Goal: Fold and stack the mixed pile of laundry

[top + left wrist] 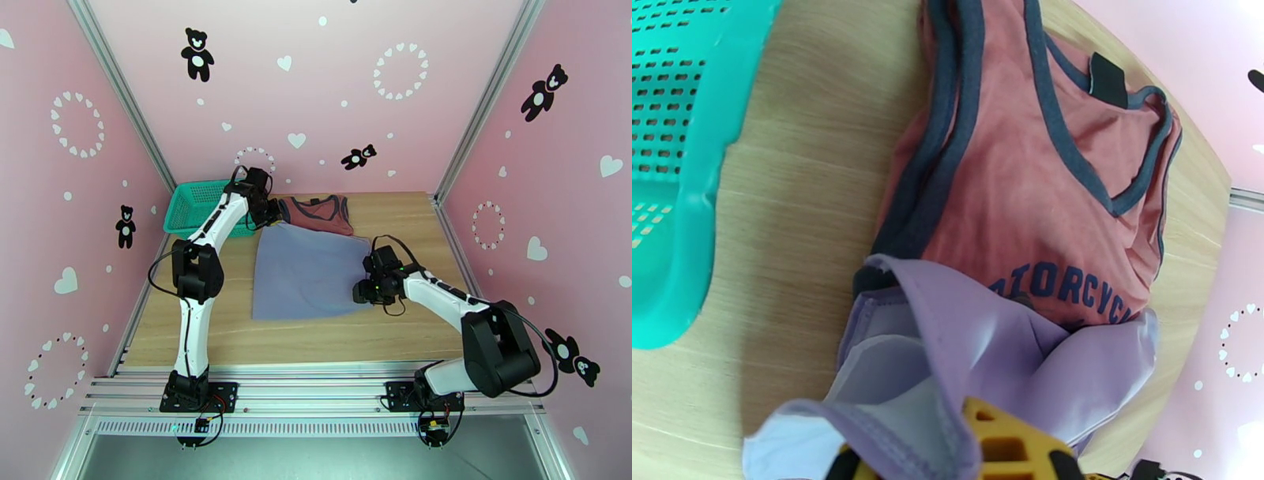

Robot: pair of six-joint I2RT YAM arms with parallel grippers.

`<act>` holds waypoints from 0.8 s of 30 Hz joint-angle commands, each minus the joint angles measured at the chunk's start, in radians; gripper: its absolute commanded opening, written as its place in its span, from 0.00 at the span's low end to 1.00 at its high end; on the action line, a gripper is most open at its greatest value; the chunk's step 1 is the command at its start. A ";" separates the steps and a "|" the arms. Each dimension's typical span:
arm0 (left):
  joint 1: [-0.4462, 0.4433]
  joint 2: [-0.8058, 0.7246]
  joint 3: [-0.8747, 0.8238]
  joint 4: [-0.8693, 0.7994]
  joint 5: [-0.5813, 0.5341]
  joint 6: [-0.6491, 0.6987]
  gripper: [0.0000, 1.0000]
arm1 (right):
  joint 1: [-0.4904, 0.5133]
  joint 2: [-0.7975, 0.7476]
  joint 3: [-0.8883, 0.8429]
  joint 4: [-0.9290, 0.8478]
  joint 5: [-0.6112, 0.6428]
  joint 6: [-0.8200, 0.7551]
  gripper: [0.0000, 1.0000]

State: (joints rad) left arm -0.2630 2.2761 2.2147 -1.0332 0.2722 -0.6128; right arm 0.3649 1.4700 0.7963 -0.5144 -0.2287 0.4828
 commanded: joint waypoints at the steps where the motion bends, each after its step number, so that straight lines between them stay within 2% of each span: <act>1: 0.008 0.016 0.029 -0.009 -0.016 0.007 0.00 | 0.012 0.012 -0.005 0.007 -0.037 0.000 0.41; 4: 0.011 0.020 0.028 -0.006 -0.014 0.007 0.00 | 0.013 -0.007 0.018 -0.003 -0.025 0.000 0.04; 5: 0.011 0.021 0.028 -0.006 -0.013 0.007 0.00 | 0.012 -0.013 0.037 -0.013 -0.004 -0.003 0.00; 9: 0.017 0.019 0.031 -0.010 -0.006 0.020 0.00 | -0.006 -0.019 0.151 -0.073 0.112 -0.020 0.00; 10: 0.019 0.016 0.030 -0.012 -0.006 0.024 0.05 | -0.019 -0.018 0.174 -0.075 0.130 -0.017 0.00; 17: 0.031 -0.040 0.005 0.000 -0.007 0.059 0.80 | -0.139 0.082 0.303 -0.030 0.211 0.030 0.00; 18: 0.031 -0.047 0.005 0.000 -0.007 0.068 0.86 | -0.154 0.116 0.318 -0.025 0.210 0.036 0.00; 20: 0.034 -0.067 0.004 -0.005 -0.013 0.084 0.93 | -0.172 0.184 0.346 -0.009 0.204 0.044 0.00; 24: 0.024 -0.145 -0.056 -0.019 -0.006 0.106 0.94 | -0.186 0.323 0.403 0.038 0.160 0.070 0.00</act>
State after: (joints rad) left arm -0.2352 2.2467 2.1937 -1.0325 0.2718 -0.5434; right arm 0.1814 1.7191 1.1522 -0.5045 -0.0566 0.5205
